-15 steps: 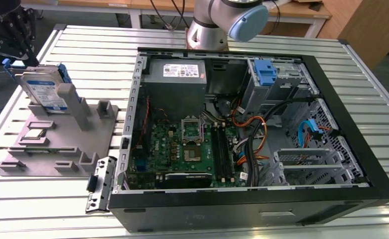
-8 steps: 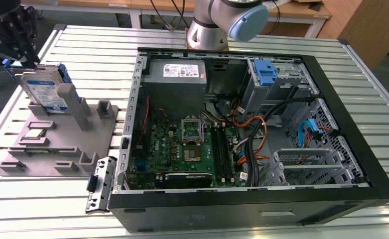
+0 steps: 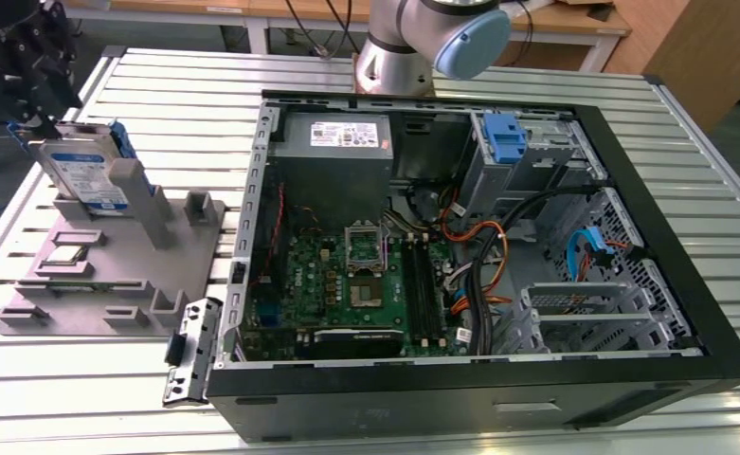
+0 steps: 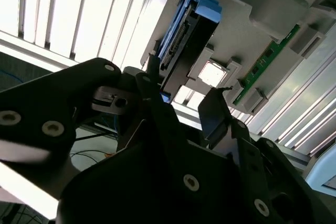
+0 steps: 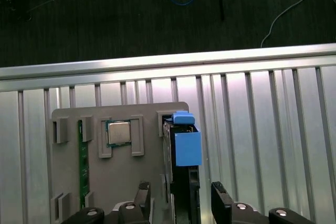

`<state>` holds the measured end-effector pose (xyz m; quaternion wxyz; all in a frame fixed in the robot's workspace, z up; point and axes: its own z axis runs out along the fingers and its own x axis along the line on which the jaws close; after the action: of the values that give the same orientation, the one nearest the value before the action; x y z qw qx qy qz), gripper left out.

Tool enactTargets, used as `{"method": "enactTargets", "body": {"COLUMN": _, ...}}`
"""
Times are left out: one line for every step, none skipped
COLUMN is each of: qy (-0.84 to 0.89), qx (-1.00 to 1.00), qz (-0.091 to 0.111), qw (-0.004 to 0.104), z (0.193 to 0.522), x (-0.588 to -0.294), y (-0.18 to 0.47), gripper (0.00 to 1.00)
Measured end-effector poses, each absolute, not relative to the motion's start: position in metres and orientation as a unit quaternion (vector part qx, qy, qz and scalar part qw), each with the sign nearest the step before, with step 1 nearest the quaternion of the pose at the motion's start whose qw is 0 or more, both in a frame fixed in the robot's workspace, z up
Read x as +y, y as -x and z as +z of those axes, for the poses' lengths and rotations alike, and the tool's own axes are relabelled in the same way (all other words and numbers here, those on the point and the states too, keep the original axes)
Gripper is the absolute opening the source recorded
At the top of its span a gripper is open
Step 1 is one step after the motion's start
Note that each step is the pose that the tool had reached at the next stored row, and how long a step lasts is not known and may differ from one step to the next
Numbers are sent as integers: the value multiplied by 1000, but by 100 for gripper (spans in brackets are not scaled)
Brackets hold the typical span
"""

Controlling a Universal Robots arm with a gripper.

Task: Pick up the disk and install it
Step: 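Pick up the disk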

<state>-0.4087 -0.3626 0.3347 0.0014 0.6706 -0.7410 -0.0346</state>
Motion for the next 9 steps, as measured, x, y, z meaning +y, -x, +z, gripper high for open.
{"method": "enactTargets", "body": {"qy": -671, "qx": -741, "qz": -35, "qw": 1, "z": 335, "x": -363, "y": 409, "gripper": 58}}
{"method": "enactTargets", "body": {"qy": -671, "qx": -741, "qz": -35, "qw": 1, "z": 335, "x": -363, "y": 409, "gripper": 58}}
{"method": "enactTargets", "body": {"qy": -671, "qx": -741, "qz": -35, "qw": 1, "z": 335, "x": -363, "y": 409, "gripper": 65}}
{"method": "enactTargets", "body": {"qy": -671, "qx": -741, "qz": -35, "qw": 1, "z": 335, "x": -363, "y": 409, "gripper": 65}}
{"method": "enactTargets", "body": {"qy": -671, "qx": -741, "qz": -35, "qw": 1, "z": 335, "x": -363, "y": 409, "gripper": 65}}
{"method": "enactTargets", "body": {"qy": -671, "qx": -741, "qz": -35, "qw": 1, "z": 335, "x": -363, "y": 409, "gripper": 65}}
{"method": "enactTargets", "body": {"qy": -671, "qx": -741, "qz": -35, "qw": 1, "z": 335, "x": -363, "y": 409, "gripper": 65}}
{"method": "enactTargets", "body": {"qy": -671, "qx": -741, "qz": -35, "qw": 1, "z": 335, "x": -363, "y": 409, "gripper": 65}}
{"method": "enactTargets", "body": {"qy": -671, "qx": -741, "qz": -35, "qw": 1, "z": 335, "x": -363, "y": 409, "gripper": 65}}
